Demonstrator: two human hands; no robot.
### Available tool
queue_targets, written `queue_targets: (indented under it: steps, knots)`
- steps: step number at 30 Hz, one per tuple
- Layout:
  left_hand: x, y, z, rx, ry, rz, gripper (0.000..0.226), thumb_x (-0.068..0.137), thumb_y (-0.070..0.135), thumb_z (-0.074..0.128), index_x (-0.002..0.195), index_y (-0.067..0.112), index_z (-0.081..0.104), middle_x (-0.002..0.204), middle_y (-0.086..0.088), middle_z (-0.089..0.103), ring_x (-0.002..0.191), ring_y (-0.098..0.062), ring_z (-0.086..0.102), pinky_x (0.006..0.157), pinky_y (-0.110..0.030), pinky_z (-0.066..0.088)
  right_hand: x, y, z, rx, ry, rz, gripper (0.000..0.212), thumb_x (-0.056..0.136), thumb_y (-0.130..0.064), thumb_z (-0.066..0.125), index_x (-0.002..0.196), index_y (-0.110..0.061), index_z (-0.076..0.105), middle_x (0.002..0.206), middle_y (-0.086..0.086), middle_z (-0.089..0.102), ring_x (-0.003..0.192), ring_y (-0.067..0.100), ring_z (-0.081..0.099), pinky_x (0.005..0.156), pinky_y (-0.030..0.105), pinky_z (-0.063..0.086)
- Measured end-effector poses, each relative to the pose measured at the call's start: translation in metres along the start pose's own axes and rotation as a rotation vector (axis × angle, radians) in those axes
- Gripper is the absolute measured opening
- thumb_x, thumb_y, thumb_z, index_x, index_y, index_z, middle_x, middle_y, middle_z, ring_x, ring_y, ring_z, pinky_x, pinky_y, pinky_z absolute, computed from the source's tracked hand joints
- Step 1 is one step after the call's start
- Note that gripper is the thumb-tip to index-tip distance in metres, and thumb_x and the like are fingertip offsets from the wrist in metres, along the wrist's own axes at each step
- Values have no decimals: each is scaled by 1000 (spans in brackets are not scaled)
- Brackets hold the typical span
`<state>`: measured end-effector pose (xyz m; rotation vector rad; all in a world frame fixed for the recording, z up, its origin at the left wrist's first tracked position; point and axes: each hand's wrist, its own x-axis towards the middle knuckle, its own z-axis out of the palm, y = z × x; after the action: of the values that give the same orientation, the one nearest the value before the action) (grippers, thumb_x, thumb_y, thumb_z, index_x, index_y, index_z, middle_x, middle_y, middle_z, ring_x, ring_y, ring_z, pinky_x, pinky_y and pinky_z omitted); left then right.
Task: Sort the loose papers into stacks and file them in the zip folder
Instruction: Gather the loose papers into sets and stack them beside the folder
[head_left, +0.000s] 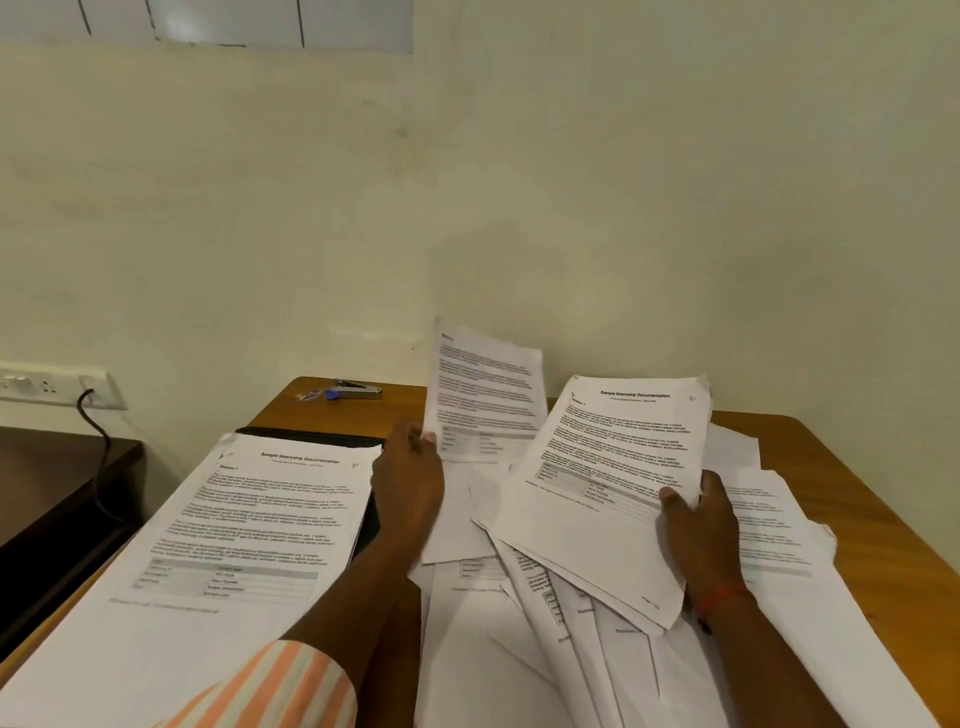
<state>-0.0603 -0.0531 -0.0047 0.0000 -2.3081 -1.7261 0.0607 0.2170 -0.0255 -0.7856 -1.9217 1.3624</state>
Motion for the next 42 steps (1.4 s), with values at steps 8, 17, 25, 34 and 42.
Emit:
queue_targets:
  steps: [8,17,25,34,42]
  knots:
    - [19,16,-35,-90,485,168,16,108,10,42,120,8,51,106,-9,66,86,-23,65,65,-32,55,-1,-2,0,51,2,8,20,98,-9,59,117,-15,56,110,2,61,100,23,57,85,37,46]
    - [39,4,-50,-366,513,-314,28,106,19,49,131,9,57,123,-7,62,103,-20,56,86,-30,43,-3,-8,-4,293,30,27,27,98,-10,61,123,-19,60,117,-2,66,106,19,62,94,40,50]
    - [9,12,-19,-131,-6,45,6,106,19,52,108,18,57,95,12,63,90,-12,62,67,-20,43,-4,-19,-20,468,-126,12,35,100,-16,59,135,-14,59,123,2,70,108,19,68,93,38,54]
    - [-18,11,7,-317,-380,-84,13,106,17,51,107,19,63,97,12,77,86,-7,75,68,-23,56,-10,-10,0,380,-192,-17,31,97,-7,62,122,-25,65,114,-11,73,108,9,67,88,28,53]
    - [-20,11,7,-360,-503,-161,18,106,18,52,118,25,62,108,4,76,100,-24,74,91,-54,59,-8,-5,1,352,-223,-3,28,96,-12,65,123,-20,68,114,-5,75,108,17,69,95,41,54]
